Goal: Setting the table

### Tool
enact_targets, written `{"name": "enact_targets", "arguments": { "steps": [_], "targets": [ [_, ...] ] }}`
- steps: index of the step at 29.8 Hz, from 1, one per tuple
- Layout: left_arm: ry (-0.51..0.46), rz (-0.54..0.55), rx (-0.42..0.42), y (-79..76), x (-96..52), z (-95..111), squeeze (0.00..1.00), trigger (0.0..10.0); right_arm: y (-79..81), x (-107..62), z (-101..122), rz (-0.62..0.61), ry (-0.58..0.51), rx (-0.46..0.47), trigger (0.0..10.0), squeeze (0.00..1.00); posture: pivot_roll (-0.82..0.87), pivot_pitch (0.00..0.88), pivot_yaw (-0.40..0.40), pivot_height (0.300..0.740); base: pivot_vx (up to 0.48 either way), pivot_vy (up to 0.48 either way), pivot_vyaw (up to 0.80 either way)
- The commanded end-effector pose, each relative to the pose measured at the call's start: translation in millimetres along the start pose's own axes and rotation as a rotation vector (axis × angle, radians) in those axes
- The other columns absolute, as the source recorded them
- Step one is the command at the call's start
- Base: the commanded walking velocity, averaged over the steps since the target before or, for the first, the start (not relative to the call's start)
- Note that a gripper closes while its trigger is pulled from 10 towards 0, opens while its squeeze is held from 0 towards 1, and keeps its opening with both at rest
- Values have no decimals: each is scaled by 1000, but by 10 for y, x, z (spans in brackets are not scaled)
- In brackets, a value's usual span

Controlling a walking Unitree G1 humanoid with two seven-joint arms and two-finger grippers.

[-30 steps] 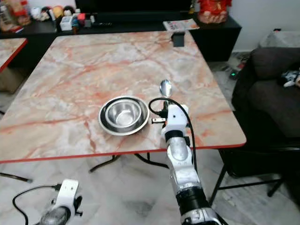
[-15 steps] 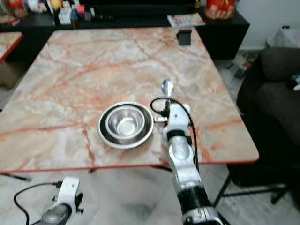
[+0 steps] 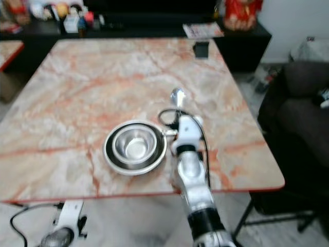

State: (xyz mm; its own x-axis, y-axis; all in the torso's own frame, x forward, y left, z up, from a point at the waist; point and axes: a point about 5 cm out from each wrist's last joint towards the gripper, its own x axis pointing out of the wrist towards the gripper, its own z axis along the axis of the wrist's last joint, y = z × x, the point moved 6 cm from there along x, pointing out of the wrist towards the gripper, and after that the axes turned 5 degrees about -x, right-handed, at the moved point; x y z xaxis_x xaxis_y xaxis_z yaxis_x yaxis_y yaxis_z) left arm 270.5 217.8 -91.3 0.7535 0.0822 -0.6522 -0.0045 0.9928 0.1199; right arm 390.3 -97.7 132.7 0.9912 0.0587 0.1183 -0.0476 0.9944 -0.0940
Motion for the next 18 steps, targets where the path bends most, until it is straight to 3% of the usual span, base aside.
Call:
{"name": "enact_targets", "arguments": {
  "steps": [1,4,7,12,18],
  "targets": [
    [27,-14,11,-27,-28,-114,0,10000,-59,-73,-84,-22,29,-5,10000,0,-17,150,34,740,0,0,0],
    [28,-14,12,-22,-30,-117,0,10000,-55,-86,-88,-23,30,-4,10000,0,-17,152,35,740,0,0,0],
    [31,-13,21,24,-48,-151,0,10000,-108,-208,-274,-59,106,-32,10000,0,-17,167,53,740,0,0,0],
    [35,-12,36,78,-59,-169,0,10000,-180,-264,-363,-85,149,-47,10000,0,-16,174,72,740,0,0,0],
    [34,-19,61,112,-67,-170,0,10000,-196,-255,-520,-82,222,-81,10000,0,-10,175,86,740,0,0,0]
  ]
}}
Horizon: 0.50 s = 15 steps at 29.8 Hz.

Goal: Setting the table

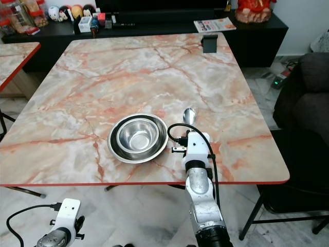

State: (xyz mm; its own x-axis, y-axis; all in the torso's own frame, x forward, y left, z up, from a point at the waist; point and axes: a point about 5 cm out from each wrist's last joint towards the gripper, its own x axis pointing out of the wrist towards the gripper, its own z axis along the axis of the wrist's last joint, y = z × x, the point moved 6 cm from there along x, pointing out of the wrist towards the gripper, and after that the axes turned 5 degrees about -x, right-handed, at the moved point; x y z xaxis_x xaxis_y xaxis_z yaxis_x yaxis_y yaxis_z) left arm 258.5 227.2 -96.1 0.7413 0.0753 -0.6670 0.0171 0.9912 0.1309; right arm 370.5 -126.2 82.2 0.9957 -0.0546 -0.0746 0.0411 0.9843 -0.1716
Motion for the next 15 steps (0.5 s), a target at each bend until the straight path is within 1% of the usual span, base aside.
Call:
{"name": "enact_targets", "arguments": {
  "steps": [1,5,8,12,15],
  "targets": [
    [15,-12,41,23,-15,-47,0,10000,29,32,-5,5,14,4,10000,0,-9,177,87,740,0,0,0],
    [16,-11,42,25,-17,-52,0,10000,50,110,16,29,17,-6,10000,0,-7,174,83,740,0,0,0],
    [12,-10,37,3,-12,-42,0,10000,69,175,41,51,17,-31,10000,0,3,168,72,740,0,0,0],
    [6,-4,22,-21,-7,-32,0,10000,88,206,100,65,3,-32,10000,0,9,160,51,740,0,0,0],
    [8,-3,14,-39,-6,-37,0,10000,117,212,100,77,2,-36,10000,0,11,157,42,740,0,0,0]
  ]
}}
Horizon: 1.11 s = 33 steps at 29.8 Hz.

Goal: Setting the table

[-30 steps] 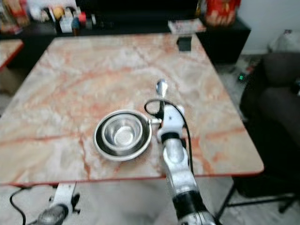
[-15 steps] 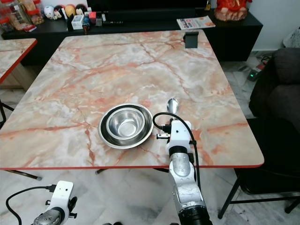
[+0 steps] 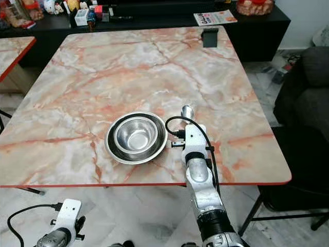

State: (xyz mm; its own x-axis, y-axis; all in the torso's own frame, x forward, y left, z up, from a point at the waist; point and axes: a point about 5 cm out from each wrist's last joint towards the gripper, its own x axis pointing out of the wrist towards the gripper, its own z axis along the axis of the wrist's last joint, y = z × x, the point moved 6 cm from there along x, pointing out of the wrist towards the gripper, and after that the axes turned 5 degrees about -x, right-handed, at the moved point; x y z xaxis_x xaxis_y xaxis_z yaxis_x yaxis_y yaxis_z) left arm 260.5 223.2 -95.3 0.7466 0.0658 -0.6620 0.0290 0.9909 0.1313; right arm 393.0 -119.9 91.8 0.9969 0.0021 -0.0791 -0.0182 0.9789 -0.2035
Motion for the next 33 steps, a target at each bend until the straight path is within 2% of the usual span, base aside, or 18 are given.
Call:
{"name": "enact_targets", "arguments": {
  "steps": [1,11,19,20,21,22,33],
  "targets": [
    [16,5,4,-8,-13,-61,0,10000,70,5,-23,24,9,0,10000,0,10,158,38,740,0,0,0],
    [22,6,-15,-61,-12,-81,0,10000,137,-18,-122,44,47,-14,10000,0,-4,144,23,740,0,0,0],
    [19,8,-15,-58,1,-47,0,10000,110,-10,-245,19,112,-9,10000,0,-2,138,21,740,0,0,0],
    [19,8,-15,-56,2,-44,0,10000,102,-9,-259,13,120,-10,10000,27,-2,139,21,740,0,0,0],
    [20,8,-15,-54,3,-44,0,10000,100,-9,-260,12,120,-11,10000,475,-2,139,22,740,0,0,0],
    [20,9,-16,-52,3,-44,0,10000,98,-8,-262,11,120,-13,10000,1000,-2,137,22,740,0,0,0],
    [23,8,-11,-50,4,-44,0,10000,109,3,-251,8,123,-5,10000,1000,-1,135,21,740,0,0,0]
  ]
}}
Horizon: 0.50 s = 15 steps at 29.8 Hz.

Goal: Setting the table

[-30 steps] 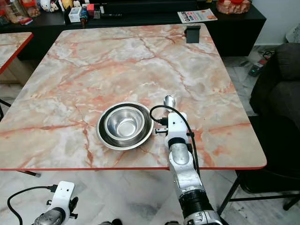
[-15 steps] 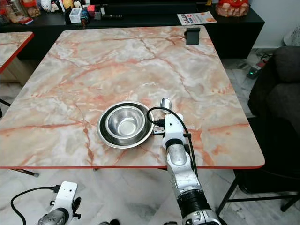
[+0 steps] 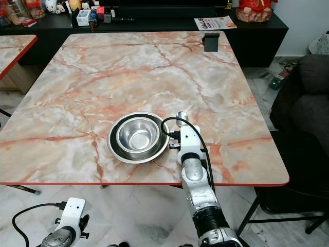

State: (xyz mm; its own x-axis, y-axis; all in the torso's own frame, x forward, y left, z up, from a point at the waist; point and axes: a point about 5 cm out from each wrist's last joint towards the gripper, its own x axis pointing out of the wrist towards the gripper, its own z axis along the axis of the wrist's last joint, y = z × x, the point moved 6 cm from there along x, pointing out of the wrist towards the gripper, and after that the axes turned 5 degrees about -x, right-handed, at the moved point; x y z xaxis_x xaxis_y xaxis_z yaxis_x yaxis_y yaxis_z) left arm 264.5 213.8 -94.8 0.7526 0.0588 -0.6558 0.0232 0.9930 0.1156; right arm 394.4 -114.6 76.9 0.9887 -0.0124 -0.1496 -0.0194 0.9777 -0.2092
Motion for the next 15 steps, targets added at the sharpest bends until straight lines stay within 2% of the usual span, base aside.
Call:
{"name": "enact_targets", "arguments": {
  "steps": [1,3,4,5,10,15],
  "targets": [
    [32,15,4,43,-17,-85,0,10000,27,-13,-119,7,51,1,10000,1000,-1,135,21,740,0,0,0],
    [33,17,4,50,-17,-86,0,10000,42,-12,-81,9,35,12,10000,1000,2,134,23,740,0,0,0],
    [34,18,3,52,-18,-87,0,10000,52,-13,-21,13,5,33,10000,537,2,133,25,740,0,0,0],
    [34,17,2,52,-18,-88,0,10000,60,-20,114,18,-63,62,10000,0,1,132,25,740,0,0,0],
    [32,11,5,33,-14,-79,0,10000,68,-58,443,25,-218,95,10000,0,-3,128,25,740,0,0,0],
    [30,6,4,10,-10,-71,0,10000,41,-68,532,14,-259,106,10000,0,-7,123,24,740,0,0,0]
  ]
}}
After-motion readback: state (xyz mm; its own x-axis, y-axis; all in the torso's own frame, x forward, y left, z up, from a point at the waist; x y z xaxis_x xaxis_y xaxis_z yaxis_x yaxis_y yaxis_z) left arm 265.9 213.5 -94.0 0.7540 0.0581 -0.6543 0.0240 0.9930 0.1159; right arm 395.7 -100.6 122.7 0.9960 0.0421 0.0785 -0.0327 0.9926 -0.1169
